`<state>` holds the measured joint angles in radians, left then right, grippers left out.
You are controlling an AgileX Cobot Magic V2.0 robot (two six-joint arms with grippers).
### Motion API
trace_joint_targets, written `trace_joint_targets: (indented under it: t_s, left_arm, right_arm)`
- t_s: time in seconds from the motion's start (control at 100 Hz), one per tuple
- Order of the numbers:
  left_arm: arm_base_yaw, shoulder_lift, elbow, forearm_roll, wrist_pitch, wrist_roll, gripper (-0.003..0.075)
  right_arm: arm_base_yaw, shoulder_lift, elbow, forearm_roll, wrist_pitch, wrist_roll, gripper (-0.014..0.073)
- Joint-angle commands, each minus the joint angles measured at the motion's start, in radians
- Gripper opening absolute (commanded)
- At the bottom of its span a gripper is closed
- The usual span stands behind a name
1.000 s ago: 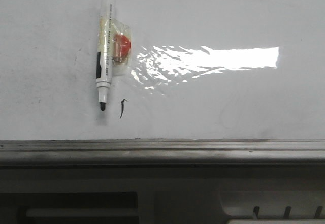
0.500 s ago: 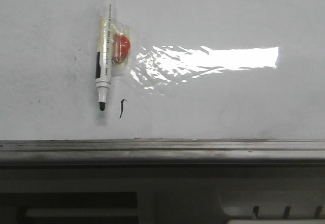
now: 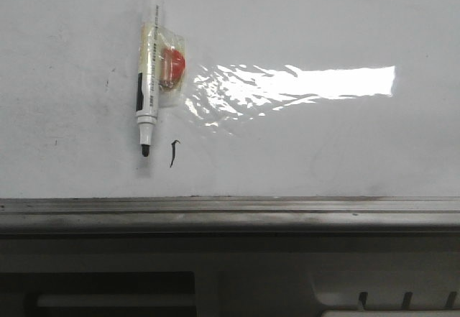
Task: Write number 9 on whiteboard
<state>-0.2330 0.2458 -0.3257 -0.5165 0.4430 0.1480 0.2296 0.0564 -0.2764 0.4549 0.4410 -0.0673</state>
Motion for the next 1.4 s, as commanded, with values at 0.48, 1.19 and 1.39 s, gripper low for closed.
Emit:
trace_joint_targets:
  t_s: [0.48, 1.19, 1.39]
  left_arm:
    - [-0.147, 0.594, -0.254, -0.454, 0.085, 0.336, 0.0419]
    - [-0.6, 0.955, -0.26, -0.581, -0.508, 0.336, 0.0338]
    - [-0.6, 0.976, -0.26, -0.584, -0.538, 0.334, 0.0006]
  right_arm:
    - [-0.005, 0.311, -0.292, -0.288, 0.206, -0.019, 0.0479]
    - [-0.005, 0.327, -0.292, -0.288, 0.127, -0.007, 0.0411]
    - [-0.005, 0.327, -0.292, -0.279, 0.127, 0.012, 0.0411]
